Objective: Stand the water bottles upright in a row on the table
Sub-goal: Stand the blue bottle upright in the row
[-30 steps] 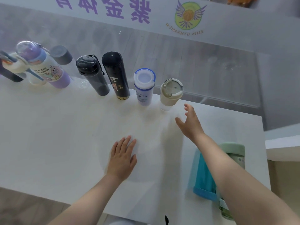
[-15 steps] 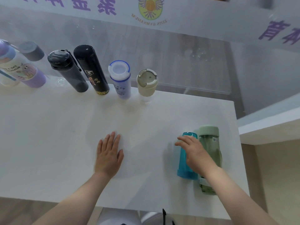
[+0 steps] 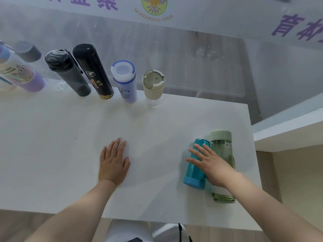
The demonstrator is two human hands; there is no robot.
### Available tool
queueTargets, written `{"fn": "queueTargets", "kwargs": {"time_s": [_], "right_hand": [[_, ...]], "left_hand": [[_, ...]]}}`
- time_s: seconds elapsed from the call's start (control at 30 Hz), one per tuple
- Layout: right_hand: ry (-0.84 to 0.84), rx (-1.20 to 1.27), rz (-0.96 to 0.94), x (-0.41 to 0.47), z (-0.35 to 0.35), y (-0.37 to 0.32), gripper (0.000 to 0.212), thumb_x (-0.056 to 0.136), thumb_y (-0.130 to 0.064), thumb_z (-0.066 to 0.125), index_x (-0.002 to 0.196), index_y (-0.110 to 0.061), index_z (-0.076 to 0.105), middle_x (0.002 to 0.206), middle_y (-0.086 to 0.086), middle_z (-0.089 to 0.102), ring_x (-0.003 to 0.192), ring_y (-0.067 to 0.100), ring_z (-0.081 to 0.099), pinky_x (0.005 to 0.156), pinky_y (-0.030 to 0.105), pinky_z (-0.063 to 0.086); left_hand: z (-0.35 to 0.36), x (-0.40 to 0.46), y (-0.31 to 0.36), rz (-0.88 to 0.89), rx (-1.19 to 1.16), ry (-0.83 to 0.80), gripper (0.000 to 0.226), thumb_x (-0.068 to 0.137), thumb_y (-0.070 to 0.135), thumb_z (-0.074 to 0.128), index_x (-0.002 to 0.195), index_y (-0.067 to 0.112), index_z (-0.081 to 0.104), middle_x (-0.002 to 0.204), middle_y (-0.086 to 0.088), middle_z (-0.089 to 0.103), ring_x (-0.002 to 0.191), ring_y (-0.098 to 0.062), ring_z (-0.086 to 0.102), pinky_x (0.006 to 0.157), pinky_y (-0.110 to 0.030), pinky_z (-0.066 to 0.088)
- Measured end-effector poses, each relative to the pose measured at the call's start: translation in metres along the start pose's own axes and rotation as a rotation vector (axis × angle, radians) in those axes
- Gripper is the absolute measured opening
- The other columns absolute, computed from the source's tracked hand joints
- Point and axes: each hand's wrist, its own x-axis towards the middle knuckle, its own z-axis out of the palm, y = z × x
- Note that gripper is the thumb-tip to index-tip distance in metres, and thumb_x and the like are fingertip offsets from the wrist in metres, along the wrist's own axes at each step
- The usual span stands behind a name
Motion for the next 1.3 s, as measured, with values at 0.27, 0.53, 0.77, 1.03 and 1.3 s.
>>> {"fn": "queueTargets", "kwargs": {"time_s": [0.27,0.53,0.77,1.03,1.3], "right_hand": [[0.162,0.115,-0.003,0.01,0.011,-0.011,0.065,0.078,-0.032,0.069,0.134,-0.029,0.036,0.153,0.002,0.033,0.147,0.032,0.017,0.121,0.042,-0.005],[0.403,0.498,0.15,0.011,0.005,-0.017,0.071,0.078,-0.039,0.071,0.139,-0.022,0.039,0.141,0.002,0.038,0.136,0.023,0.03,0.117,0.048,0.023],[0.511,0.844,0.295,0.006,-0.015,-0.018,0.073,0.079,-0.053,0.067,0.14,-0.024,0.038,0.133,-0.014,0.044,0.124,0.0,0.039,0.106,0.022,0.031],[0.712,1.061,0.454,0.011,0.003,-0.032,0.066,0.075,-0.021,0.077,0.131,-0.019,0.041,0.122,-0.005,0.049,0.117,0.015,0.051,0.099,0.028,0.043],[0.809,1.104,0.564,0.015,0.005,-0.046,0.071,0.071,-0.024,0.084,0.125,-0.004,0.042,0.112,-0.018,0.047,0.105,-0.011,0.049,0.087,0.005,0.038]], "left_hand": [[0.0,0.0,0.001,0.001,-0.005,0.003,0.062,0.088,0.039,0.029,0.146,0.019,0.032,0.156,-0.005,0.031,0.143,-0.023,0.026,0.119,-0.042,0.01],[-0.001,0.0,0.0,0.002,0.008,-0.005,0.062,0.088,0.04,0.028,0.146,0.019,0.032,0.156,-0.005,0.031,0.143,-0.023,0.026,0.119,-0.042,0.01],[-0.002,0.0,0.001,0.001,0.004,-0.007,0.063,0.087,0.04,0.028,0.146,0.019,0.033,0.155,-0.006,0.032,0.143,-0.024,0.026,0.118,-0.043,0.011],[-0.002,0.0,0.001,-0.003,0.018,-0.014,0.062,0.088,0.04,0.027,0.146,0.019,0.032,0.156,-0.005,0.031,0.143,-0.024,0.027,0.118,-0.043,0.011],[-0.002,0.0,0.001,-0.007,0.014,-0.019,0.063,0.088,0.04,0.027,0.147,0.02,0.031,0.156,-0.005,0.03,0.144,-0.023,0.025,0.119,-0.043,0.01]]}}
